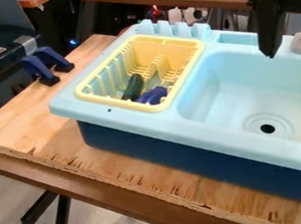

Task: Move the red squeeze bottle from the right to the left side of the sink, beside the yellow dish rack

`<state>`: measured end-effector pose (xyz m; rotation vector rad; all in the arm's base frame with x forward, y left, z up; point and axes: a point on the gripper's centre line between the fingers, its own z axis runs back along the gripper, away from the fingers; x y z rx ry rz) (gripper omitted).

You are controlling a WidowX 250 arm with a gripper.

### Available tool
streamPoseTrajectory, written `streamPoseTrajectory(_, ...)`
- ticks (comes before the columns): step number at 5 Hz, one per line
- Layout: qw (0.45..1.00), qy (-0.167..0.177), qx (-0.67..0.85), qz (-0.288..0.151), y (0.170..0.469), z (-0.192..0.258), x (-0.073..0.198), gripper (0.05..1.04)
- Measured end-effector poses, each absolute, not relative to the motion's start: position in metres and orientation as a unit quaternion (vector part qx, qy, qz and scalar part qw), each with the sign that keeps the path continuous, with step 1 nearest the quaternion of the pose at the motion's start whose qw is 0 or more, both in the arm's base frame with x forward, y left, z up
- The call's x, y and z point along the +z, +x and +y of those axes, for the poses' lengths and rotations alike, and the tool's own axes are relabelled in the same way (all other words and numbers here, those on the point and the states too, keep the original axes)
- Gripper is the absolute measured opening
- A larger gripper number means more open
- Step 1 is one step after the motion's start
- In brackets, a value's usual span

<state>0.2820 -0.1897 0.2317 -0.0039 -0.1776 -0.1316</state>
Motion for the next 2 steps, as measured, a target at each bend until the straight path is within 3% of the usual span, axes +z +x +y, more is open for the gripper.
streamPoseTrajectory(1,0.995,0.008,-0.068,-0.073,0.2823,-0.1912,0.2189,1.003)
streamPoseTrajectory(2,0.993,0.011,-0.081,-0.086,0.282,-0.2007,0.2099,1.003)
